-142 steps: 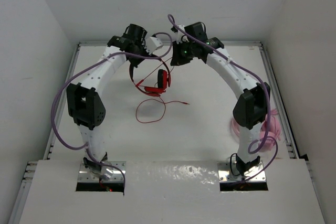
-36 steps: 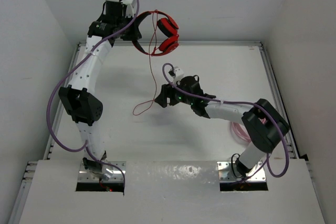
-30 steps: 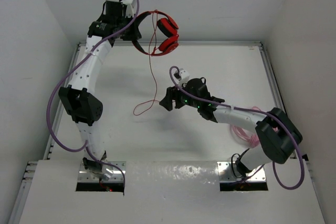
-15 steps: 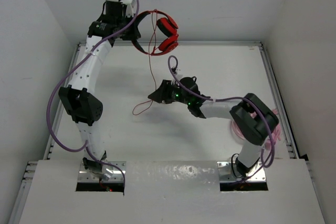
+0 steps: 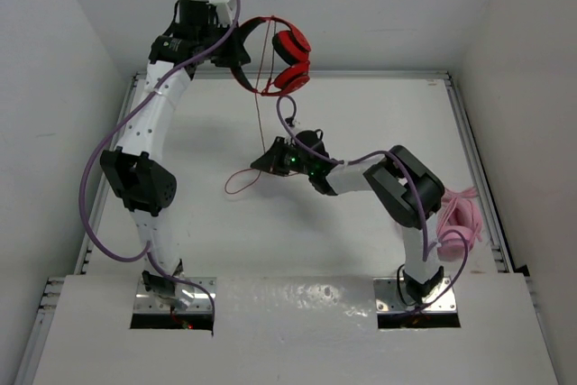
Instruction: Wrap the headphones
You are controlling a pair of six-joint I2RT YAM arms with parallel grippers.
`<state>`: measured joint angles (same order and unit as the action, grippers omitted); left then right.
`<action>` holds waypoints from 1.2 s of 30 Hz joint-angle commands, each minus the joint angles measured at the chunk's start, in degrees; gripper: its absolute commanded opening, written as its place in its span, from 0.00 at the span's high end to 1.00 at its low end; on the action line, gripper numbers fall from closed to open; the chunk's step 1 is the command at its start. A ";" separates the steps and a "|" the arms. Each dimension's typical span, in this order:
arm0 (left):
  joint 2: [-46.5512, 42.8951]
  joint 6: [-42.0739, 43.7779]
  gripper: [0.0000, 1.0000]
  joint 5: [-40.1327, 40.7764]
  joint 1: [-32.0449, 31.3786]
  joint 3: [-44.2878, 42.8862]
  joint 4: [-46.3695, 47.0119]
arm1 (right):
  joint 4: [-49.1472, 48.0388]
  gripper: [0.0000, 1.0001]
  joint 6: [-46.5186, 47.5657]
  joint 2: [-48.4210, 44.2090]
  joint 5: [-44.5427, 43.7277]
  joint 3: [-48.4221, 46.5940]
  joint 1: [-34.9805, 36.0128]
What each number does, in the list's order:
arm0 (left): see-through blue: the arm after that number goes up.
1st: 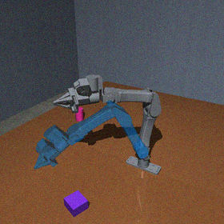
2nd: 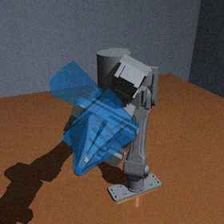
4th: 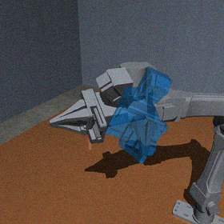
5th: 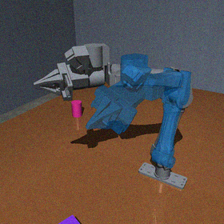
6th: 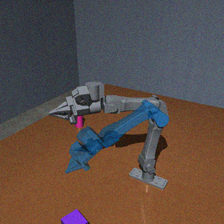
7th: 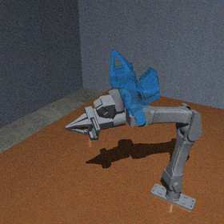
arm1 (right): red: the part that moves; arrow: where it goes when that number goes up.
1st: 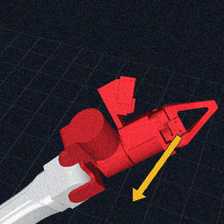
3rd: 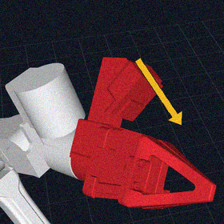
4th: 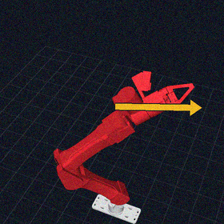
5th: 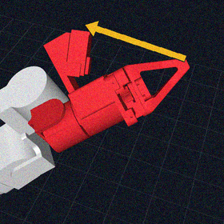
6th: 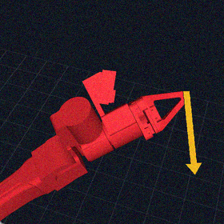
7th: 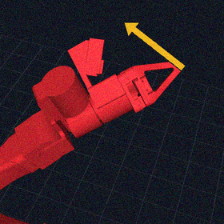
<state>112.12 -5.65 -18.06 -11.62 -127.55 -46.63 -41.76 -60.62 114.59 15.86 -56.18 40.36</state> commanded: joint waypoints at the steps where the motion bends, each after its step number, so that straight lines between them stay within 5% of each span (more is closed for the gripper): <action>1: -4.54 0.20 1.00 -11.79 0.37 -2.80 4.89 | 2.38 1.00 -0.20 1.78 4.00 -2.53 -3.35; 8: -5.15 23.02 1.00 -19.38 0.37 0.01 -7.75 | 3.16 1.00 3.99 -9.61 6.55 2.22 -19.78; 13: -5.68 51.19 1.00 -16.92 -0.51 6.58 -21.89 | 29.24 1.00 24.26 -16.23 6.82 -13.10 -25.24; 15: -5.94 55.82 1.00 -11.51 -1.47 10.28 -22.10 | 41.07 1.00 29.39 -16.15 6.82 -19.11 -25.42; 19: -5.77 62.14 1.00 0.38 -3.59 16.35 -17.45 | 55.88 1.00 39.41 -14.13 8.93 -34.56 -25.42; 27: -5.77 71.38 1.00 24.44 -7.89 23.92 -1.56 | 74.08 1.00 51.29 -11.58 7.43 -48.91 -24.72; 36: -6.73 75.87 1.00 44.24 -10.00 28.92 24.19 | 94.06 1.00 66.86 -14.72 9.10 -53.70 -24.63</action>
<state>107.59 61.56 6.09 -24.08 -101.73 -28.73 46.26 -0.36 106.67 27.03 -107.79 19.35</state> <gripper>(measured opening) 0.148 0.009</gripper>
